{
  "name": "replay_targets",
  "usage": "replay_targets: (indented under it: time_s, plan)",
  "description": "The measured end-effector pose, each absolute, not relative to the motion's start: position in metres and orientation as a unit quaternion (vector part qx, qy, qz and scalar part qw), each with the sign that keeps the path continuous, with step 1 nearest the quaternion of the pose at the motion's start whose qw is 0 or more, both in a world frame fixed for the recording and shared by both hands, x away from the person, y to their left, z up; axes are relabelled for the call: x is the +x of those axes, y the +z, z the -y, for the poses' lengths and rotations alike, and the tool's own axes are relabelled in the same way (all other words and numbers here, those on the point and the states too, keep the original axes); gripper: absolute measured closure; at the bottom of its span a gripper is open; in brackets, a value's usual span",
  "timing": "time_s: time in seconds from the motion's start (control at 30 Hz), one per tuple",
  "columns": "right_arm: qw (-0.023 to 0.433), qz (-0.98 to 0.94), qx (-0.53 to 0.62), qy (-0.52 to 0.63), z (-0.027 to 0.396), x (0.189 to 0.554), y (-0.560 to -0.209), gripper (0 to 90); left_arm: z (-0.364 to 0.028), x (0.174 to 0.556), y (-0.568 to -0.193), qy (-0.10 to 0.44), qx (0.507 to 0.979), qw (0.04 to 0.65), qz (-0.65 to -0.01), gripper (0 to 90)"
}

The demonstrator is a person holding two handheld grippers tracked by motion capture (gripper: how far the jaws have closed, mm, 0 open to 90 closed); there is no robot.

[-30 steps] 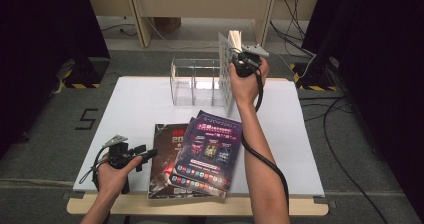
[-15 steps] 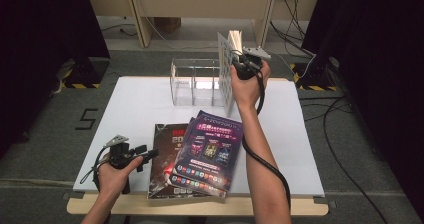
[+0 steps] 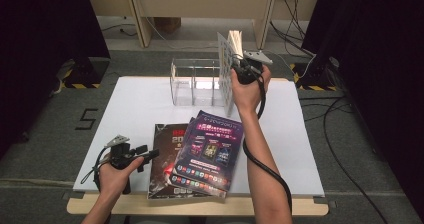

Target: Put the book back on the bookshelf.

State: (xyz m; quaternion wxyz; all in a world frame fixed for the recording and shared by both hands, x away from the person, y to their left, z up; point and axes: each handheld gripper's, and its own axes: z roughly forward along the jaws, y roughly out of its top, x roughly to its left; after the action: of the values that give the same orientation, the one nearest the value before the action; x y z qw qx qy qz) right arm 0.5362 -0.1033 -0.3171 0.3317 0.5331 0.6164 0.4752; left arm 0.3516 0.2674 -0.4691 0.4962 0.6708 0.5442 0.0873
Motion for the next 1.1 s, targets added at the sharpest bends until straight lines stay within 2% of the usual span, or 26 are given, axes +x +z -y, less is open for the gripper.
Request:
replay_targets:
  time_s: [1.1]
  plan:
    - [0.325,-0.621,0.524,0.483,0.112,0.505,-0.32,60.8,-0.258,0.351,-0.469,0.082,0.678,0.495,-0.537,36.1]
